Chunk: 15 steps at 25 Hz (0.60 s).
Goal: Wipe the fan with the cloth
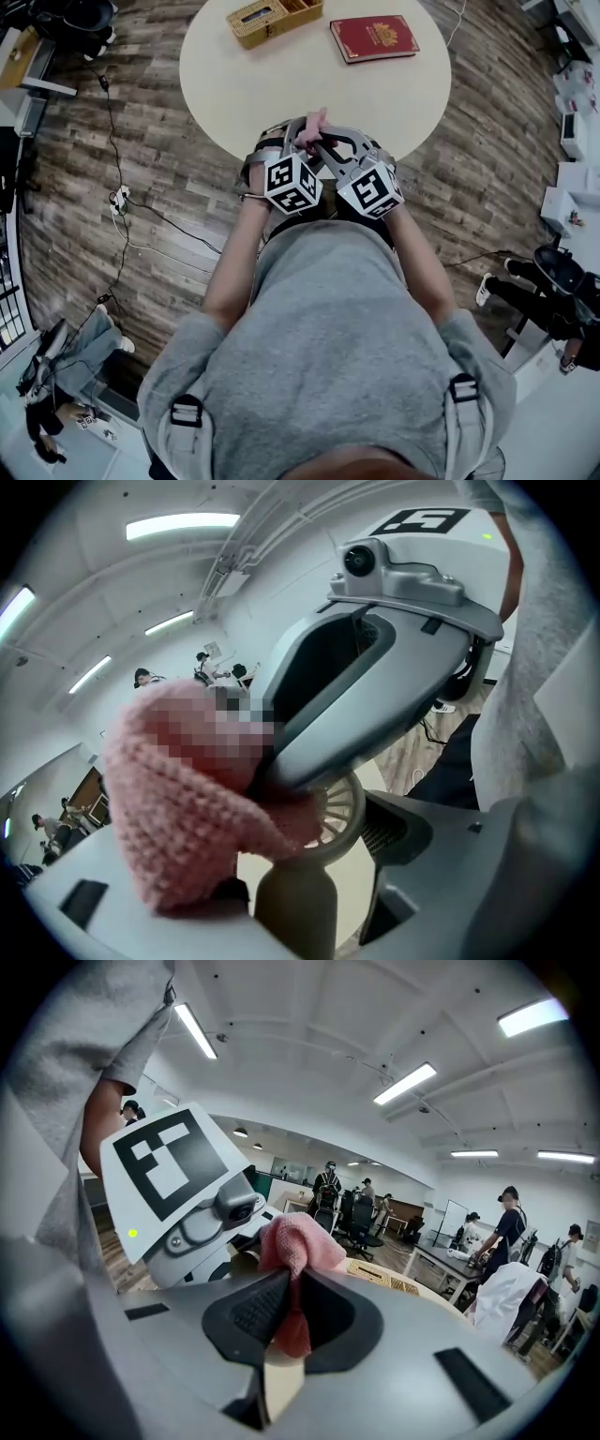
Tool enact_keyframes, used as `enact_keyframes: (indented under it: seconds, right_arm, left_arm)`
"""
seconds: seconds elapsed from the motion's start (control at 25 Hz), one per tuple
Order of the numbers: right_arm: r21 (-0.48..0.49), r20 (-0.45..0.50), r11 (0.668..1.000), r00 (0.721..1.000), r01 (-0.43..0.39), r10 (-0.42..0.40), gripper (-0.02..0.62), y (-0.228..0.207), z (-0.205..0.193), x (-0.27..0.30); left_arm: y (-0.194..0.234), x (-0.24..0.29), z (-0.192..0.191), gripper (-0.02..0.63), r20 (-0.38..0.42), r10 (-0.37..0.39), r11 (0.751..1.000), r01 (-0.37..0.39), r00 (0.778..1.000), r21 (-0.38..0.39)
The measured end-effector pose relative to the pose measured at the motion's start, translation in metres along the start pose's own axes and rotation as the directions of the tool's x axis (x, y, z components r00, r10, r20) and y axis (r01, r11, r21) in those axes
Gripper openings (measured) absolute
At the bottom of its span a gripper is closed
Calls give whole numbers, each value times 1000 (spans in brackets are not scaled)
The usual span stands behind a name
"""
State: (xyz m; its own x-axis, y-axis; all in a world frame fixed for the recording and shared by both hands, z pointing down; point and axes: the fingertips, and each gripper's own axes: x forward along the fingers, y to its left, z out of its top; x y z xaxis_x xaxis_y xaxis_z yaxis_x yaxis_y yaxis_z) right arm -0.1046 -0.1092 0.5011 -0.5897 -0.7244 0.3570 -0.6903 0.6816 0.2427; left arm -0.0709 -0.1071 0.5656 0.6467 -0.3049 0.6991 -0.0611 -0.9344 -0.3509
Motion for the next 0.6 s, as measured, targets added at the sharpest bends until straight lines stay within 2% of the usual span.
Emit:
enact_keyframes:
  seconds: [0.24,0.6]
  right_arm:
    - [11,-30,1000,999,-20,21,40,6,0,7]
    - [70,-2,993,995,-98,98,40,16,-7,2]
  left_arm:
    - [-6,0,0,383,-9,-15,1000,14,1000,-6]
    - [-2,5,-2,383,-16,-14,1000,13,1000,-28]
